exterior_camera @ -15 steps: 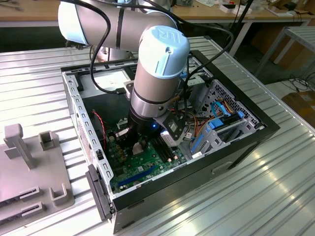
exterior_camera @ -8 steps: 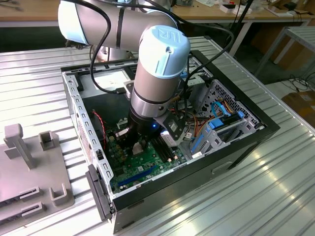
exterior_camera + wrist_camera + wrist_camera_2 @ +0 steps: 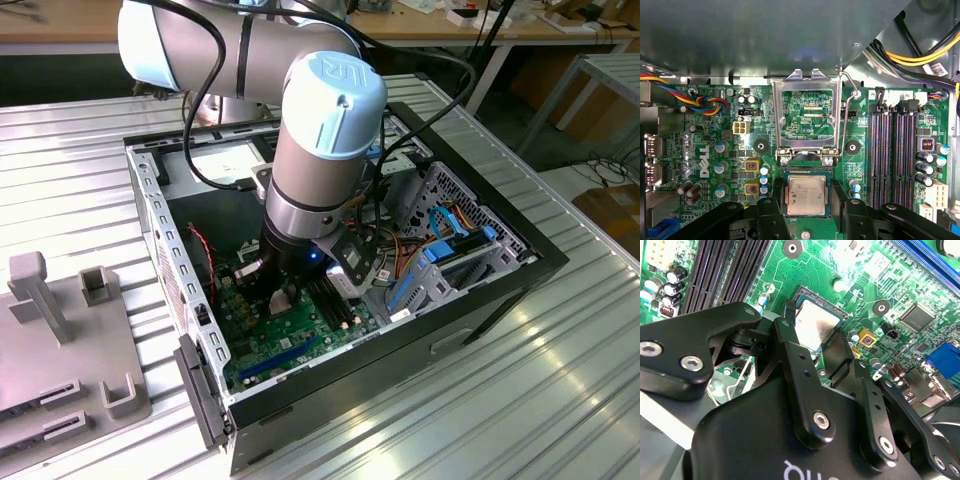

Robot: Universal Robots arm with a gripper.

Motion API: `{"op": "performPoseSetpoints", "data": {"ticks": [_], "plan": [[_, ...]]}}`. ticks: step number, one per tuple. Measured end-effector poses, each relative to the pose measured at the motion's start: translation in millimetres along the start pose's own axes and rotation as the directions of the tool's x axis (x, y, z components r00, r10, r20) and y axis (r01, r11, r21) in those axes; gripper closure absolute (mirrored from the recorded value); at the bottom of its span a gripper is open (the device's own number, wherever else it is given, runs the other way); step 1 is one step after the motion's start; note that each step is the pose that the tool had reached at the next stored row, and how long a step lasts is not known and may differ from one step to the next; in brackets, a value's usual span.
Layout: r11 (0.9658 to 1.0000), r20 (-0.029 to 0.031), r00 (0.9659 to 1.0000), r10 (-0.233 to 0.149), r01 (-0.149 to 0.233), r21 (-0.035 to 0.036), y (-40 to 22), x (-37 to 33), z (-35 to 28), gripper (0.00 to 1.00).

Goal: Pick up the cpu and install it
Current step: 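Place the cpu into insertion slot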

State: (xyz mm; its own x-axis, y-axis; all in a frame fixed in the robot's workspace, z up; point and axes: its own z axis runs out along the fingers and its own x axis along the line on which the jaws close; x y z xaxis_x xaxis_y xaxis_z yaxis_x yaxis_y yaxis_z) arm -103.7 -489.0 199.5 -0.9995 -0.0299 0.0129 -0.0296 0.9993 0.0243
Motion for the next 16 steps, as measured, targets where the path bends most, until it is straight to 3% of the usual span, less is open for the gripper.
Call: {"op": "performPoseSetpoints", "data": {"ticks": [16], "plan": [[1.0,0.0,1.0,0.0,0.0,-0.0002,-0.6,-0.2,-0.3,0.53]]}}
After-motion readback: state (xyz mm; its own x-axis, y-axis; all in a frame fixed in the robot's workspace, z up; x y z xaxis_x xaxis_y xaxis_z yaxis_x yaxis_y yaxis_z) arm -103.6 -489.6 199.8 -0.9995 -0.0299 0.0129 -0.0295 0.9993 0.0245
